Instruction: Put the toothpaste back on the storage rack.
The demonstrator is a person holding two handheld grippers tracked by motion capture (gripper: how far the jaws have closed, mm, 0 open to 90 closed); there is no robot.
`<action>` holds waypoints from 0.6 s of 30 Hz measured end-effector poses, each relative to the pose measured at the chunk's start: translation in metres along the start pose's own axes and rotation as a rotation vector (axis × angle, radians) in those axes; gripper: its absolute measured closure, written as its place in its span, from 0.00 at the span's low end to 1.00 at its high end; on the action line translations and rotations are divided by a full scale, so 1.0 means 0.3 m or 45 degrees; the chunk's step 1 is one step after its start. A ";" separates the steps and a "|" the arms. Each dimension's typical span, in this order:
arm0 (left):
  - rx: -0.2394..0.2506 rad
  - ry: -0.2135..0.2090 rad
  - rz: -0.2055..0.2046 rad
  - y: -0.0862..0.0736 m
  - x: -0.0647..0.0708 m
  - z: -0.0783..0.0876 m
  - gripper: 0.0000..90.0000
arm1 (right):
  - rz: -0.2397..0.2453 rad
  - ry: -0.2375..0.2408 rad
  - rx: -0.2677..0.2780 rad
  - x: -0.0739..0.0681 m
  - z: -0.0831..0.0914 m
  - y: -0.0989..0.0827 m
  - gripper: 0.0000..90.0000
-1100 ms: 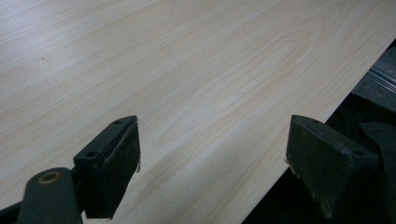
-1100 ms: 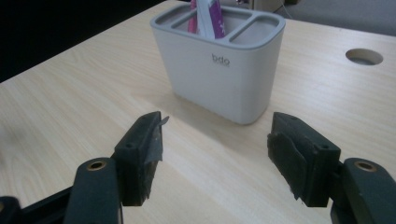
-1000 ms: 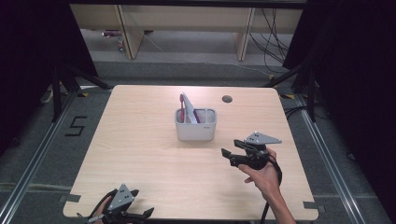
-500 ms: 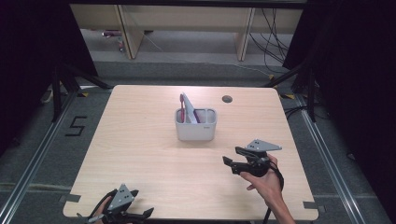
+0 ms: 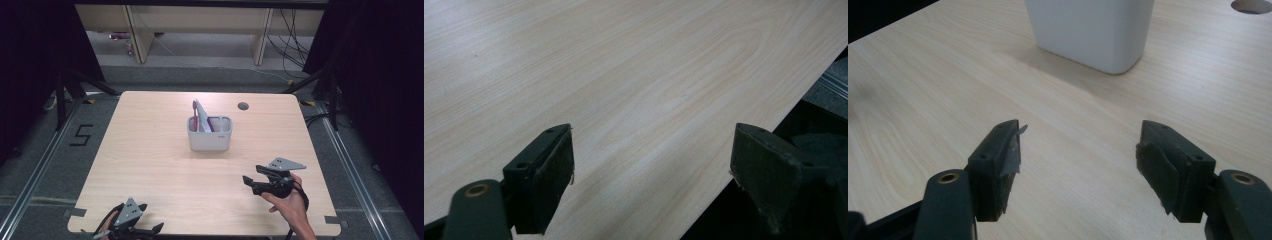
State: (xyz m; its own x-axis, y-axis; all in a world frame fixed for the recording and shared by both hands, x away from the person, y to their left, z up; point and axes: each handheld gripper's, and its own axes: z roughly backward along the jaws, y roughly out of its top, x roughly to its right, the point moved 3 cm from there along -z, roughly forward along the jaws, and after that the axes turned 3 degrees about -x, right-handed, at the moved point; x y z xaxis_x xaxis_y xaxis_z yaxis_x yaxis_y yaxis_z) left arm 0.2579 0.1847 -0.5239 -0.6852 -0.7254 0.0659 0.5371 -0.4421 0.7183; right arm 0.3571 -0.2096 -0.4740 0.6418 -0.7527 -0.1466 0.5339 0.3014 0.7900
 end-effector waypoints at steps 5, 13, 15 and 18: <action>0.003 -0.002 0.007 -0.002 -0.002 0.000 0.19 | 0.035 -0.024 -0.028 -0.001 0.010 -0.024 0.38; 0.001 0.004 0.007 -0.003 -0.001 0.002 0.19 | 0.031 -0.013 -0.056 -0.018 0.025 -0.060 0.37; 0.002 0.007 0.007 -0.002 -0.002 0.002 0.19 | 0.026 -0.007 -0.059 -0.024 0.029 -0.072 0.36; 0.001 0.007 0.004 -0.003 -0.002 0.003 0.19 | -0.017 0.005 -0.062 -0.035 0.033 -0.081 0.36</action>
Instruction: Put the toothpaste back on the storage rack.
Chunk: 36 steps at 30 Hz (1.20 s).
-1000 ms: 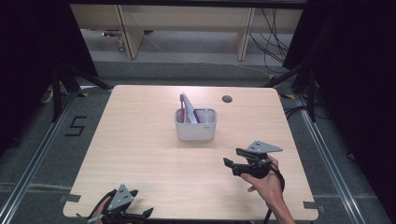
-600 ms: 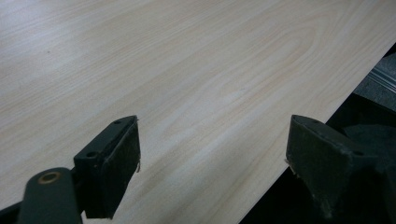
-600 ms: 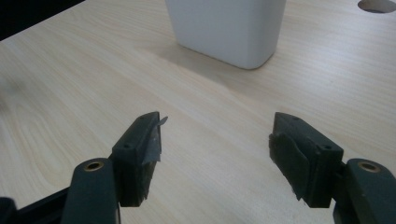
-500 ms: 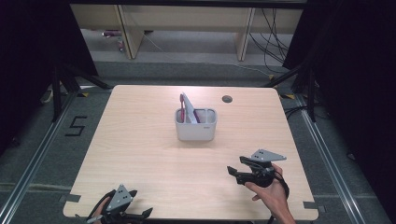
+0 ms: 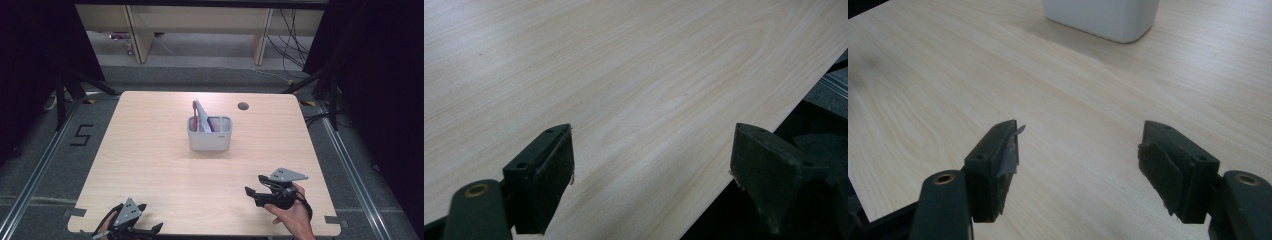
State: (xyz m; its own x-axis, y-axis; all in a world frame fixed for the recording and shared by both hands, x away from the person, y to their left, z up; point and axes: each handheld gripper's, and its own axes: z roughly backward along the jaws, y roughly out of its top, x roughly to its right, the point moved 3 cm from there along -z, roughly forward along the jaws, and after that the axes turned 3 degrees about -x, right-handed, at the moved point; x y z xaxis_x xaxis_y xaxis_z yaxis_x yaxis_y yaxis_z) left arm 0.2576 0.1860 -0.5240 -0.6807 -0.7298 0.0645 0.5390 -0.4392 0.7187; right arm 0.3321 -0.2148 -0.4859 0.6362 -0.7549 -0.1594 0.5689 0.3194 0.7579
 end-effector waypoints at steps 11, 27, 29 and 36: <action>-0.001 0.002 -0.007 -0.001 -0.001 0.003 0.19 | 0.045 -0.005 -0.038 0.001 0.012 -0.047 0.35; -0.004 -0.003 -0.003 -0.004 -0.001 0.001 0.19 | 0.018 -0.004 -0.108 -0.010 0.038 -0.104 0.29; -0.011 -0.003 -0.002 -0.004 -0.001 0.002 0.19 | 0.028 -0.008 -0.111 -0.011 0.039 -0.111 0.29; -0.003 -0.002 0.000 -0.004 -0.001 -0.001 0.19 | -0.012 -0.020 -0.157 -0.025 0.053 -0.138 0.27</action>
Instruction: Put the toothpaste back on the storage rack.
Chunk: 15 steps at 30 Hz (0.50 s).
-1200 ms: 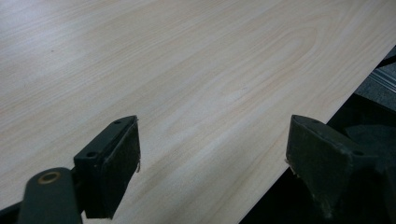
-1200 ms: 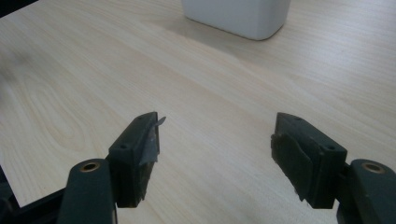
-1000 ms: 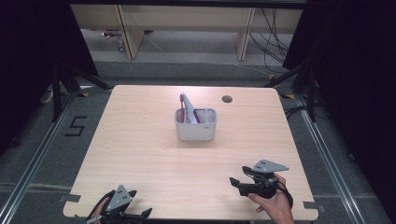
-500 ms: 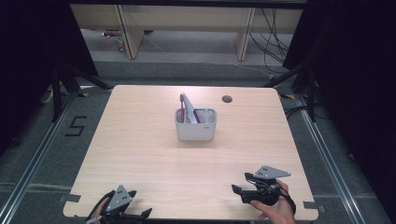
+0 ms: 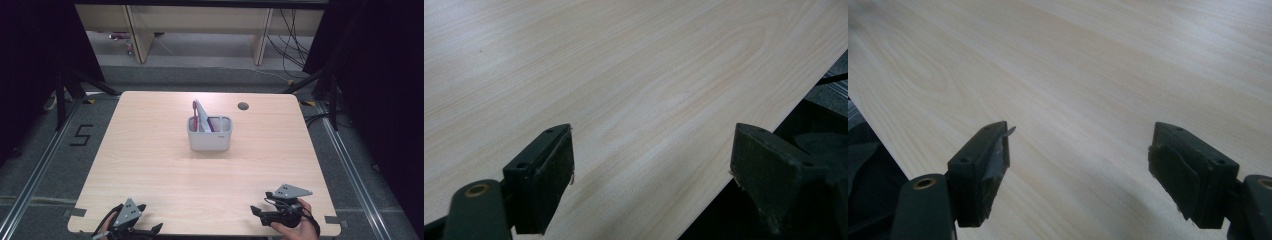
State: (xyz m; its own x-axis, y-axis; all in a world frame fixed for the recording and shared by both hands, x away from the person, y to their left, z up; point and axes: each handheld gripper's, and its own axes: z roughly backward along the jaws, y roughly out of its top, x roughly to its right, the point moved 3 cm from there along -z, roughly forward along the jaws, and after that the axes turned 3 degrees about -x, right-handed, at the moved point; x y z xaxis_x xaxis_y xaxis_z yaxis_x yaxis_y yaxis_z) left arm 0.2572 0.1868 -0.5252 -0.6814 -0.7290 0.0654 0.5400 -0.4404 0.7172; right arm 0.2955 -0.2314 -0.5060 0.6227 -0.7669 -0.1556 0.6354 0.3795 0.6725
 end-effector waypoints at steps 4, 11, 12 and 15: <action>0.001 0.000 0.002 0.000 0.000 0.000 0.19 | 0.011 0.005 -0.003 -0.001 0.000 -0.014 0.26; 0.001 0.000 0.003 -0.001 0.001 0.000 0.19 | 0.026 -0.016 -0.021 -0.006 0.013 -0.036 0.22; 0.001 0.000 0.003 -0.001 0.001 0.000 0.19 | 0.036 -0.019 -0.020 -0.005 0.013 -0.040 0.22; 0.000 0.000 0.003 -0.001 0.001 0.000 0.19 | 0.013 0.003 -0.036 -0.013 0.014 -0.053 0.22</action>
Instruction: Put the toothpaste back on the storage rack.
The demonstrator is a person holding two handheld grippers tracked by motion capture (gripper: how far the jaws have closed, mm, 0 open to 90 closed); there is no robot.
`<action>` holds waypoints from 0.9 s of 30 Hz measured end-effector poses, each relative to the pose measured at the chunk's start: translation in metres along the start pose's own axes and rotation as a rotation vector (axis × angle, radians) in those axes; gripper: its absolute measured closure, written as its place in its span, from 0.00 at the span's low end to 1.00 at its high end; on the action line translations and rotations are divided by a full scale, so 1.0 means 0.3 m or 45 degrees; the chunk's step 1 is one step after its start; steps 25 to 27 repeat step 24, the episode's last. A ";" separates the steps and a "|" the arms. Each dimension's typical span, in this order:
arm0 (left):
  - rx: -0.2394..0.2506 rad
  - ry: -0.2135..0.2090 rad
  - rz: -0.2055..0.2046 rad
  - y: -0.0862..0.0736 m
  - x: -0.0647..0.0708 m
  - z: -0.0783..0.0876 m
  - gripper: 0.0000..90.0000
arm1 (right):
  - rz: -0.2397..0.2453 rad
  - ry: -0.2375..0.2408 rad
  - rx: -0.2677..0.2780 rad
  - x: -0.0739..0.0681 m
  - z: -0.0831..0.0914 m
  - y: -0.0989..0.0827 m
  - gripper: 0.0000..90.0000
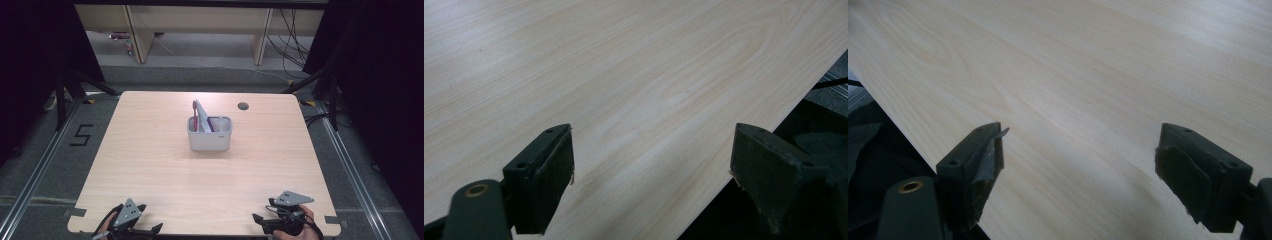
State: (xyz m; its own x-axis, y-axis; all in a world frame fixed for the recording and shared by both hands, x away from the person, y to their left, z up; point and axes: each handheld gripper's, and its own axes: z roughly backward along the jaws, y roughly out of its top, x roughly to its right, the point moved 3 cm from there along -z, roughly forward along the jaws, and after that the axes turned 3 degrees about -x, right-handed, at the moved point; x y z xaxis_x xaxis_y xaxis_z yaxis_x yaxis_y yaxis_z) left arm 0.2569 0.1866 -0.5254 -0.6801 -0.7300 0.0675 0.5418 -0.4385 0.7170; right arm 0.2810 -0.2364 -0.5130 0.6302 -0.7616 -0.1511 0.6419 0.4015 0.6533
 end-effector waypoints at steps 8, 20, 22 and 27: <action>0.004 -0.002 -0.004 0.000 0.000 -0.001 0.19 | 0.010 -0.009 -0.003 -0.008 0.009 -0.022 0.21; -0.009 0.003 -0.003 -0.001 -0.001 -0.001 0.19 | 0.017 -0.028 -0.005 0.001 0.021 -0.033 0.21; -0.009 0.004 -0.003 -0.001 -0.001 -0.001 0.19 | 0.020 -0.024 -0.013 0.003 0.023 -0.033 0.21; -0.009 0.004 -0.002 -0.001 -0.001 -0.001 0.19 | 0.020 0.012 -0.007 0.003 0.019 -0.032 0.21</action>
